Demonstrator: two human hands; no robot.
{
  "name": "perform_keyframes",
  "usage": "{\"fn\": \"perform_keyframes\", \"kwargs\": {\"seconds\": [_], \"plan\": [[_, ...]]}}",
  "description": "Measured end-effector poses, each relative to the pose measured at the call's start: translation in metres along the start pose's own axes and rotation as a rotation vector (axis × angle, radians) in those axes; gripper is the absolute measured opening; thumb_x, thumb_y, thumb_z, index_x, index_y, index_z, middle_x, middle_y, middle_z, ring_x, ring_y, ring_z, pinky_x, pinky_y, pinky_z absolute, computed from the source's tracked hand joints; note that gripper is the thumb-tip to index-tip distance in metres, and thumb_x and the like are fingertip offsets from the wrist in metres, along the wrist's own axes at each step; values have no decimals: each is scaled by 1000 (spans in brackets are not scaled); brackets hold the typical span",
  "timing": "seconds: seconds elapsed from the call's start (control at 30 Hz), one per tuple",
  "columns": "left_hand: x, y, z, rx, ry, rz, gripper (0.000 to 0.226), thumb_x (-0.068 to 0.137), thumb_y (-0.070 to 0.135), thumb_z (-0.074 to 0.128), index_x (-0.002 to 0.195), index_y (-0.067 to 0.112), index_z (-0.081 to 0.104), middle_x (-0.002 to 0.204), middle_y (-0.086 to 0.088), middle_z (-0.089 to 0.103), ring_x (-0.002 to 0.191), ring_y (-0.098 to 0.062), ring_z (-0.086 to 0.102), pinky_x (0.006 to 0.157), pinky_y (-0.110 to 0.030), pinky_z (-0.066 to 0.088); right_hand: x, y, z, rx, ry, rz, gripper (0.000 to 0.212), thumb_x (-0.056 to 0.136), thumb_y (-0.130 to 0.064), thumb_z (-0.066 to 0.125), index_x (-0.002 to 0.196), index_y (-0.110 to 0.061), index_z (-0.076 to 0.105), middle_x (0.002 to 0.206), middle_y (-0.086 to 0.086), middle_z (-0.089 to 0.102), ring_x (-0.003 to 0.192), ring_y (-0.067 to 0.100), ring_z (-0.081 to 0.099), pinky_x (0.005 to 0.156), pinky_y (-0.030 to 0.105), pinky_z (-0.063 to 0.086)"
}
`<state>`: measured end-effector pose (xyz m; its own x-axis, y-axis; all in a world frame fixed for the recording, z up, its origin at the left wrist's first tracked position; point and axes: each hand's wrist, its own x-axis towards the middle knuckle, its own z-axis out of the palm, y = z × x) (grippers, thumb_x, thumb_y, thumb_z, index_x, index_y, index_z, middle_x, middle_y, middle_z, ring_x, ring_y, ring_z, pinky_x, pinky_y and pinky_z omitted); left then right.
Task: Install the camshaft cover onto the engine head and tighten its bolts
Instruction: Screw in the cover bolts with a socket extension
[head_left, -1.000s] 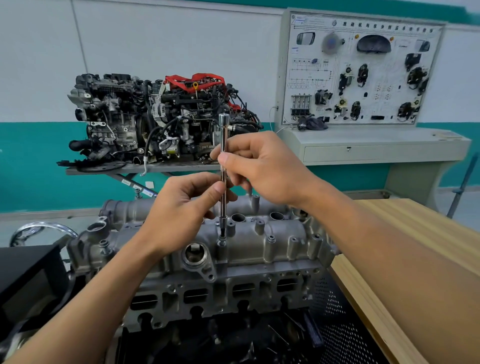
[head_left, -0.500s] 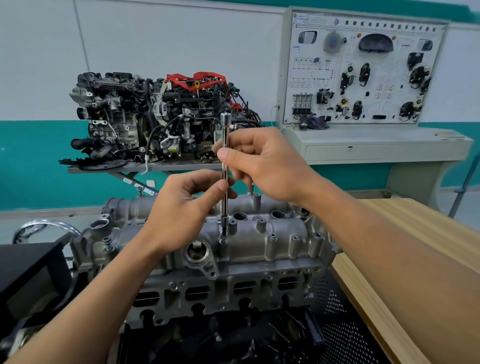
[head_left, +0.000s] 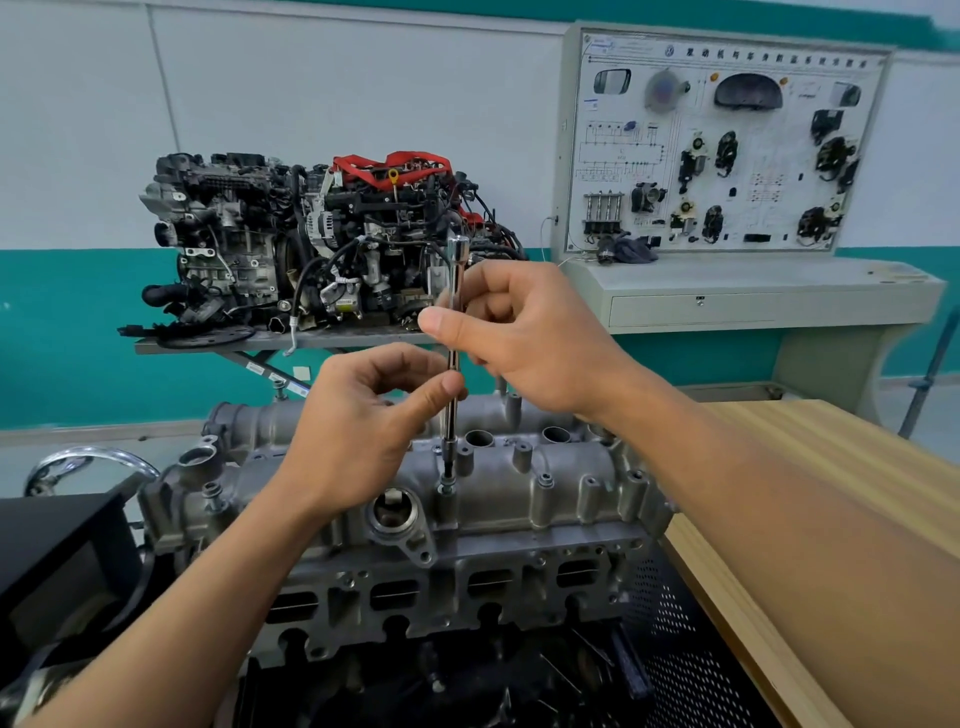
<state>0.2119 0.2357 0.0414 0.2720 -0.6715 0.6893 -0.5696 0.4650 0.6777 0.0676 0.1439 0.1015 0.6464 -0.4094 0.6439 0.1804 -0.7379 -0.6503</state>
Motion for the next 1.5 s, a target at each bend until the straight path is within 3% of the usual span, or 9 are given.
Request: {"fn": "perform_keyframes", "kwargs": {"seconds": [0.07, 0.17, 0.43, 0.73, 0.9, 1.03, 1.27, 1.4, 1.5], "plan": [[0, 2, 0, 12, -43, -16, 18, 86, 36, 67, 91, 21, 74, 85, 7, 78, 79, -4, 70, 61, -21, 55, -1, -1, -3, 7, -57, 1, 6, 94, -19, 66, 91, -15, 70, 56, 0, 56, 51, 11, 49, 50, 18, 43], [1, 4, 2, 2, -91, -33, 20, 90, 34, 62, 95, 19, 74, 87, 5, 78, 81, -4, 69, 63, -20, 54, -1, -1, -5, -19, -44, 11, 17, 97, -14, 61, 83, -19, 68, 52, -8, 56, 49, 5, 49, 50, 16, 42], [3, 8, 6, -11, 55, -21, 24, 74, 33, 79, 80, 10, 72, 71, 4, 71, 65, -6, 62, 62, -24, 55, 1, 0, 6, -79, 131, -11, 30, 84, -22, 79, 65, -15, 57, 44, -13, 47, 39, 2, 38, 42, 11, 32], [3, 6, 1, 35, -121, -26, 19, 98, 24, 56, 99, 19, 74, 87, 5, 77, 86, -7, 69, 65, -23, 55, 0, -7, -5, 23, -19, 40, 13, 98, -10, 59, 90, -6, 69, 54, -2, 54, 52, 14, 47, 49, 18, 42], [2, 11, 4, -15, -69, -21, 27, 82, 38, 69, 96, 15, 73, 86, -3, 77, 81, -12, 72, 65, -18, 53, 0, -6, 0, -104, 89, 11, 27, 90, -20, 72, 68, -16, 58, 46, -12, 50, 43, 4, 41, 47, 16, 36], [1, 9, 5, -11, 41, -17, 25, 76, 30, 78, 82, 7, 71, 74, -6, 73, 66, -9, 64, 62, -23, 54, 1, -4, 6, -79, 164, -3, 32, 83, -24, 80, 64, -18, 55, 40, -16, 45, 38, 1, 36, 41, 11, 30], [1, 5, 0, 79, -87, 3, 17, 98, 25, 60, 95, 16, 74, 85, 8, 77, 81, -9, 69, 65, -27, 56, 0, -3, -1, 1, -24, -2, 11, 96, -17, 62, 89, -13, 70, 56, 2, 55, 52, 13, 49, 50, 19, 43], [1, 7, 1, 21, -155, -13, 23, 99, 31, 57, 100, 16, 74, 89, 5, 77, 88, -15, 69, 66, -23, 55, -1, -1, 0, -63, 16, -7, 18, 95, -15, 64, 77, -11, 66, 51, -5, 56, 45, 6, 46, 47, 14, 39], [2, 9, 5, 12, -104, 16, 24, 87, 33, 68, 92, 10, 74, 83, -3, 76, 73, -14, 68, 62, -13, 47, 0, 0, 6, -55, 117, -12, 28, 87, -19, 76, 67, -16, 56, 43, -13, 49, 38, 2, 39, 42, 13, 33]]}}
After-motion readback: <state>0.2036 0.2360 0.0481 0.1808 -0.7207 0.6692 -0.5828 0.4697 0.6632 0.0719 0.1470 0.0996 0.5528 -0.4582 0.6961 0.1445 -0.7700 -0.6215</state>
